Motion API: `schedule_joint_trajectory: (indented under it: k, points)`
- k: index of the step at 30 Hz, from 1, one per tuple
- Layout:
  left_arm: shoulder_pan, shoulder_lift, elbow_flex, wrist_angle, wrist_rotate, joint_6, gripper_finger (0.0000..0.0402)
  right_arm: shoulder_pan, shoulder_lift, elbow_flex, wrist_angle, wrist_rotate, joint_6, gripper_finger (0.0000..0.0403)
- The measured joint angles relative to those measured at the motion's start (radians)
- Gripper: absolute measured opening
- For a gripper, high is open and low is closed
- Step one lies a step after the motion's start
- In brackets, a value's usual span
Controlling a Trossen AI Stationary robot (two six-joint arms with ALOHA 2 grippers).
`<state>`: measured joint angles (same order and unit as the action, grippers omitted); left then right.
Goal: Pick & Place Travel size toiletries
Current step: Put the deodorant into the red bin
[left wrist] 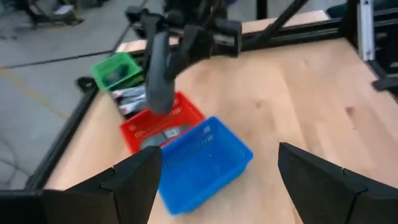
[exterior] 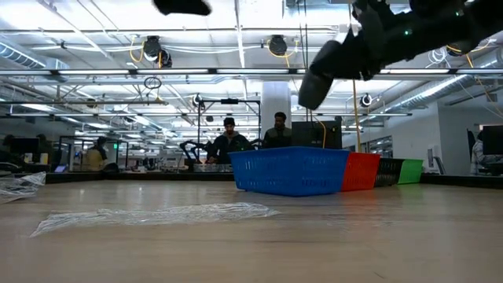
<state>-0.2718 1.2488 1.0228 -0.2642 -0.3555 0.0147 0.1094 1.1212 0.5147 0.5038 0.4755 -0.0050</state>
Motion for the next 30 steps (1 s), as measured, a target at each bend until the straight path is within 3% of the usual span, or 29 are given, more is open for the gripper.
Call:
schedule_joint_trajectory:
  k: [5, 13, 17, 22, 30]
  points:
    - [-0.014, -0.167, -0.155, 0.043, -0.110, -0.045, 0.0310, -0.054, -0.053, -0.061, 0.021, 0.060, 0.074, 0.0151]
    - [-0.021, -0.443, -0.387, 0.082, -0.302, -0.182, 0.0310, -0.129, -0.009, -0.178, 0.018, 0.077, 0.216, 0.0151]
    - [-0.021, -0.509, -0.440, 0.085, -0.325, -0.201, 0.0310, -0.142, 0.019, -0.208, 0.084, 0.073, 0.229, 0.0151]
    - [-0.020, -0.506, -0.458, 0.078, -0.325, -0.212, 0.0310, -0.142, 0.052, -0.220, 0.104, 0.071, 0.224, 0.0152]
    - [-0.019, -0.458, -0.458, 0.084, -0.308, -0.238, 0.0310, -0.142, 0.065, -0.220, 0.121, 0.071, 0.222, 0.0274]
